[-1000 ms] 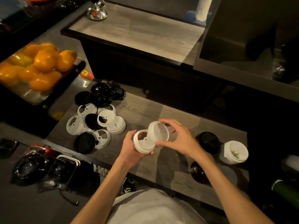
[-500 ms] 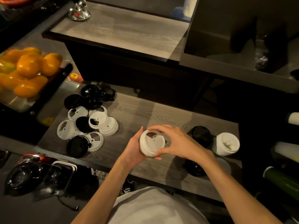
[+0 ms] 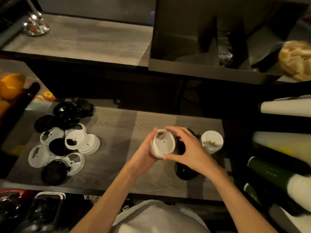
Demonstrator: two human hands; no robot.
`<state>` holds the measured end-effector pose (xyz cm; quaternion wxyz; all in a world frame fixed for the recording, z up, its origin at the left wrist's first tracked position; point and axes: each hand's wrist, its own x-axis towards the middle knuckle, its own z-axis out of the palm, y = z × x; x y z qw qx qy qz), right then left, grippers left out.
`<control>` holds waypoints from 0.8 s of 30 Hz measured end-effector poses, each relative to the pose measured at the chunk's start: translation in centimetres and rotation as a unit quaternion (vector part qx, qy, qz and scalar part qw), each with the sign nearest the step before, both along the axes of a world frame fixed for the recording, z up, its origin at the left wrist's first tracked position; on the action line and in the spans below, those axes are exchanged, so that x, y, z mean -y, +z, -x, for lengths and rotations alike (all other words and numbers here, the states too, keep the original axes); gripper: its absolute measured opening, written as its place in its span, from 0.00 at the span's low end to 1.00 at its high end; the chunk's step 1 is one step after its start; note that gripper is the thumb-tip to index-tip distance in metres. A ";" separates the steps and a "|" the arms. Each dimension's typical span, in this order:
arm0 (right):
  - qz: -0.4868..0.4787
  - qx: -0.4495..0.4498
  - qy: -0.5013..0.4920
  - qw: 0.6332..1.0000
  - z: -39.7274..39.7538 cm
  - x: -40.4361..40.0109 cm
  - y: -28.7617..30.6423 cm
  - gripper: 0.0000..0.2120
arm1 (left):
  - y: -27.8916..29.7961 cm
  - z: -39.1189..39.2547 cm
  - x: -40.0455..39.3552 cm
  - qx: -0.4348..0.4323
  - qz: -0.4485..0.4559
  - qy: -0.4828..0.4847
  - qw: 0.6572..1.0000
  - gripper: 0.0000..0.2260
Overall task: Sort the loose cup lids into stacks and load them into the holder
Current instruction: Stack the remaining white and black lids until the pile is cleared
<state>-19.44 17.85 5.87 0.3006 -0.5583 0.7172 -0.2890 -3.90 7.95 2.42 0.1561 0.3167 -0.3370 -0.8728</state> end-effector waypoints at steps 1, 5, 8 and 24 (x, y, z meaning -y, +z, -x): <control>0.008 0.023 -0.054 0.998 0.8 -0.8 -0.1 0.39 | 0.5 1.1 -0.3 -0.007 0.010 -0.003 1.000 0.23; -0.012 0.194 -0.220 0.956 2.8 -3.0 -0.3 0.28 | 1.0 5.0 -1.6 -0.002 0.087 -0.033 0.996 0.23; 0.001 0.207 -0.247 0.946 5.0 -4.9 0.1 0.25 | 0.8 7.3 -2.7 0.033 0.139 -0.049 0.989 0.21; 0.054 0.275 -0.418 0.864 11.3 -8.5 -4.6 0.22 | -0.2 15.0 -3.8 0.089 0.203 -0.090 0.971 0.16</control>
